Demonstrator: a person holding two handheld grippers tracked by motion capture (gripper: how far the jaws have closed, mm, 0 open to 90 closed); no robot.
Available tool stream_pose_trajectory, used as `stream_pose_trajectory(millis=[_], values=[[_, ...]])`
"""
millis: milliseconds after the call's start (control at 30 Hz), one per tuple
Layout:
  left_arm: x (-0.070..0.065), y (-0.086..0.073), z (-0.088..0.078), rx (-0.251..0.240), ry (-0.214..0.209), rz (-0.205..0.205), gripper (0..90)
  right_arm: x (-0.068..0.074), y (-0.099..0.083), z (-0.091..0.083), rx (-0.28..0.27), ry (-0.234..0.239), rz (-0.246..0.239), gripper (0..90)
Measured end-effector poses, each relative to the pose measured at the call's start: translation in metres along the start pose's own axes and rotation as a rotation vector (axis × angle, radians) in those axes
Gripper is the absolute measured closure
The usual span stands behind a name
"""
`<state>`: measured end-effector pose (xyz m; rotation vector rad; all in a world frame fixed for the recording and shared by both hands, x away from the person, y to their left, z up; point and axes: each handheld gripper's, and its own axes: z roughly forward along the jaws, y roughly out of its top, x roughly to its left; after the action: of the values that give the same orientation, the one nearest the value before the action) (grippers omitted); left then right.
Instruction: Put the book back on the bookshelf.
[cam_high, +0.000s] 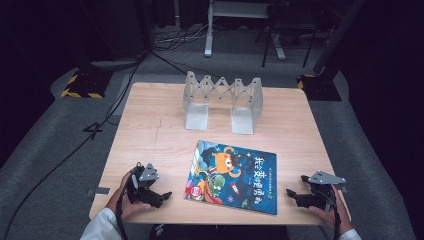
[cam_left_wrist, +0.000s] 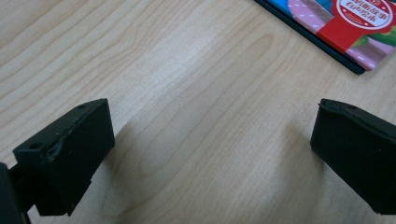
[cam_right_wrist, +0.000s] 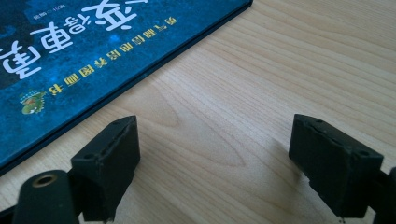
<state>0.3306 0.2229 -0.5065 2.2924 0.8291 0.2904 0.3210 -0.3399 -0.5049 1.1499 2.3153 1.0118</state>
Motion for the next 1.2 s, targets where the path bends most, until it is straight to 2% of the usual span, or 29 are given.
stream_pose_trajectory(millis=[33, 67, 200, 300, 367, 467, 567, 633, 667, 700, 733, 767, 833, 867, 967, 1033, 1067, 1100, 1133, 1200], values=[[0.004, 0.002, 0.002, 0.000, 0.021, -0.025, 0.1, 0.000, 0.000, 0.000, 0.000, -0.001, -0.001, 16.5], [0.005, 0.004, 0.003, 0.001, 0.025, -0.026, 0.3, 0.001, 0.000, 0.000, -0.004, -0.005, -0.008, 16.5], [0.008, 0.009, 0.007, 0.003, 0.014, -0.018, 0.0, 0.005, 0.000, 0.000, -0.011, 0.002, -0.041, 16.6], [0.009, 0.015, 0.012, 0.003, -0.008, 0.010, 0.0, 0.007, -0.001, -0.001, -0.019, -0.002, -0.064, 18.3], [0.009, 0.021, 0.017, 0.011, -0.003, -0.009, 0.3, 0.008, -0.001, -0.002, -0.019, 0.003, -0.069, 20.3], [0.009, 0.029, 0.023, 0.012, -0.003, -0.006, 0.9, 0.010, 0.000, -0.002, -0.015, 0.009, -0.068, 21.6], [0.007, 0.038, 0.028, -0.004, -0.027, 0.028, 8.3, 0.012, 0.000, -0.003, -0.008, 0.019, -0.067, 23.4], [0.006, 0.045, 0.029, -0.012, -0.049, 0.043, 22.5, 0.015, 0.001, -0.004, -0.015, 0.042, -0.068, 23.6], [0.006, 0.048, 0.031, -0.019, -0.062, 0.036, 22.5, 0.017, 0.001, -0.005, -0.024, 0.051, -0.061, 23.9], [0.006, 0.052, 0.032, -0.021, -0.065, 0.038, 16.5, 0.020, 0.001, -0.007, -0.037, 0.072, -0.050, 23.8], [0.006, 0.056, 0.033, -0.034, -0.062, 0.050, 15.6, 0.022, 0.002, -0.009, -0.051, 0.097, -0.055, 23.8], [0.006, 0.060, 0.034, -0.044, -0.071, 0.051, 19.6, 0.027, 0.002, -0.011, -0.058, 0.104, -0.062, 23.8], [0.006, 0.069, 0.035, -0.063, -0.071, 0.056, 17.8, 0.036, 0.004, -0.014, -0.069, 0.124, -0.077, 23.6], [0.007, 0.073, 0.037, -0.078, -0.066, 0.059, 15.8, 0.041, 0.004, -0.014, -0.068, 0.139, -0.080, 23.3], [0.012, 0.089, 0.045, -0.089, -0.087, 0.062, 16.3, 0.053, 0.004, -0.013, -0.064, 0.169, -0.107, 22.8], [0.013, 0.094, 0.048, -0.095, -0.089, 0.069, 16.3, 0.057, 0.004, -0.012, -0.055, 0.172, -0.110, 22.5], [0.015, 0.103, 0.055, -0.096, -0.089, 0.070, 16.3, 0.061, 0.003, -0.009, -0.041, 0.179, -0.120, 21.8], [0.017, 0.110, 0.061, -0.075, -0.084, 0.075, 16.3, 0.062, 0.003, -0.008, -0.035, 0.181, -0.121, 21.7], [0.017, 0.110, 0.061, -0.075, -0.084, 0.075, 16.3, 0.064, 0.003, -0.007, -0.025, 0.182, -0.123, 21.3], [0.020, 0.119, 0.071, -0.076, -0.044, 0.094, 16.2, 0.064, 0.002, -0.006, -0.023, 0.182, -0.121, 20.4]])
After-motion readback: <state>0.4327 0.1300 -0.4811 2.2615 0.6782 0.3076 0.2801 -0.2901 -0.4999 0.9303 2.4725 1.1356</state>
